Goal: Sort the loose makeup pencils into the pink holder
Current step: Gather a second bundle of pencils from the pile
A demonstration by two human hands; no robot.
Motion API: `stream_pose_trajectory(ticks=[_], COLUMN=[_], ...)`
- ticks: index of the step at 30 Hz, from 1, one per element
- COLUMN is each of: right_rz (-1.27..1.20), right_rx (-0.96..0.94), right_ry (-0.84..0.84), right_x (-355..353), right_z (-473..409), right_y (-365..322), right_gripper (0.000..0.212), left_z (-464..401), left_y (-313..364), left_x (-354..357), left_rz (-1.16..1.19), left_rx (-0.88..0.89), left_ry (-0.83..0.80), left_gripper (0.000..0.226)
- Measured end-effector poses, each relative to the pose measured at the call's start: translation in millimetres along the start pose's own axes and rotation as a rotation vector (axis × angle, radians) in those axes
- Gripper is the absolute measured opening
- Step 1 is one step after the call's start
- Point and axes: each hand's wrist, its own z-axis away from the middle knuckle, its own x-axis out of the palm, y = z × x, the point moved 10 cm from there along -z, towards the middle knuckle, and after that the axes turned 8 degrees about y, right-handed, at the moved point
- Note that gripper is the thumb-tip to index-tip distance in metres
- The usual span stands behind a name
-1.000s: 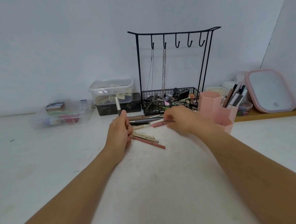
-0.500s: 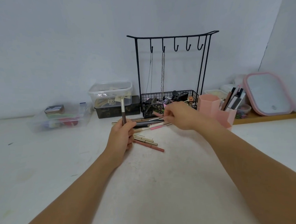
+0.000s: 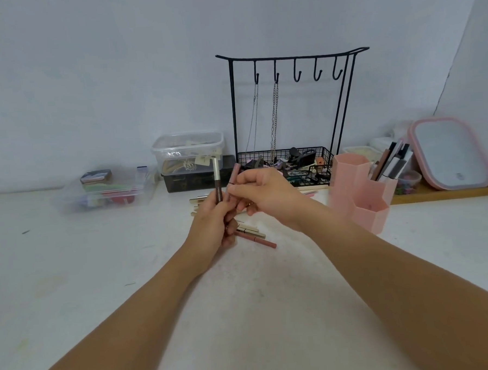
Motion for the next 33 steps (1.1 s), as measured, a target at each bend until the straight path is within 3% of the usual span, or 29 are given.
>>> stream_pose_trajectory(ticks=[1,4,7,11,15,19,23,25,29,33], right_rz=[0.044,0.312,0.618,0.756,0.748,0.681,0.573,0.325,-0.435,-0.509], right_rx=[-0.013,-0.090,-0.115,-0.029,0.025,0.138,0.207,0.297,0.403,0.362], right_ry=[0.030,0.134,0.051,-0.008,0.037,0.012,0.035,0.056,-0.012,-0.078], right_x=[-2.4,-17.2,-11.4,-0.9,-6.3,-6.8,-13.8,-19.4,-4.8,13.3], right_z=[-1.0,-6.3,-5.4,-3.5,-5.5,-5.8,-3.9,-1.0,0.7,4.4], right_y=[1.8,6.0,16.1,38.3,45.2,57.4,56.9,54.7,35.9,29.4], right_gripper=[0.006,0.013,0.010,0.015,0.015,0.028,0.024,0.021,0.015,0.013], left_z=[-0.3,-5.8,-9.2,-8.9,-11.8,-12.8,-15.1,-14.8,-11.8,-6.2], left_y=[0.6,6.3,10.4,6.5,-1.5,-4.6,-6.5,-7.0,-4.8,3.0], left_x=[-2.0,-22.4,-49.7,-70.7,-73.2,-70.7,-69.8,-67.6,-52.8,-33.6], left_rz=[-0.012,0.014,0.049,0.022,0.090,0.081,0.065,0.093,0.192,0.195], left_rx=[0.003,0.031,0.055,0.046,-0.022,-0.048,-0.069,-0.074,-0.079,-0.033], left_ry=[0.022,0.175,0.359,0.511,0.524,0.511,0.488,0.461,0.358,0.257], left_gripper=[0.014,0.024,0.025,0.020,0.020,0.017,0.012,0.013,0.024,0.031])
